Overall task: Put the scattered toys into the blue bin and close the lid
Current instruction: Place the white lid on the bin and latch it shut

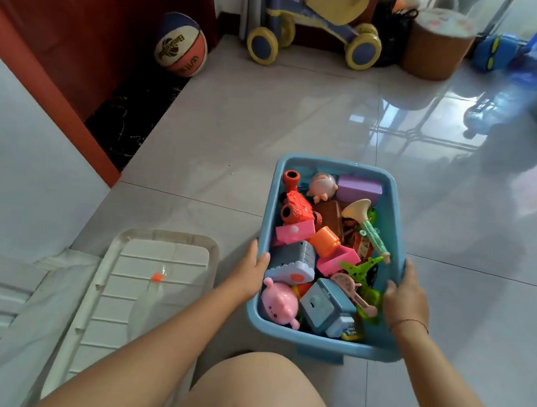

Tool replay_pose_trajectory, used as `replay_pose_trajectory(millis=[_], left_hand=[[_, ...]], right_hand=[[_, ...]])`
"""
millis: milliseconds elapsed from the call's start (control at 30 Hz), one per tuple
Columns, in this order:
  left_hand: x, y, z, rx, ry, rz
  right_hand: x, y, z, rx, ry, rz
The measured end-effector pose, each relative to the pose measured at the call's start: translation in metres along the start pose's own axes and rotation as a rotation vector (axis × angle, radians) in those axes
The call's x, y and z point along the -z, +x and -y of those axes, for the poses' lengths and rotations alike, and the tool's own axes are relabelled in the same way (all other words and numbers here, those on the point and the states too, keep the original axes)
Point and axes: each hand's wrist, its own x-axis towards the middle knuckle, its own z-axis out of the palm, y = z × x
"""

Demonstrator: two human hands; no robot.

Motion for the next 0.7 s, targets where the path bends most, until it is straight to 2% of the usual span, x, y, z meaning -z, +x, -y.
replay_pose_trajectory(millis=[300, 400, 500, 600, 633, 700], left_hand=[[-0.058, 0.024, -0.042, -0.081, 0.088, 0.025], [-0.061, 0.027, -0.04, -0.099, 0.108, 0.017], [-0.06, 0.028, -0.034, -0.109, 0.035, 0.041], [-0.049, 0.027, -0.011, -0.081, -0.05, -0.047], [-0.04, 0.026, 0.003, -0.056, -0.087, -0.12], [-0.013, 0.021, 0.04, 0.016, -0.108, -0.3]], right_hand=[[0.031, 0.013, -0.051, -0.158, 0.036, -0.102], [0.03, 0.014, -0.05, -0.147, 0.028, -0.153], [0.025, 0.014, -0.047, -0.099, -0.071, -0.286], [0.015, 0.002, -0.01, 0.148, 0.016, -0.44], [0.006, -0.008, 0.011, 0.289, 0.074, -0.447], [-0.019, -0.041, 0.06, 0.575, 0.226, -0.337]])
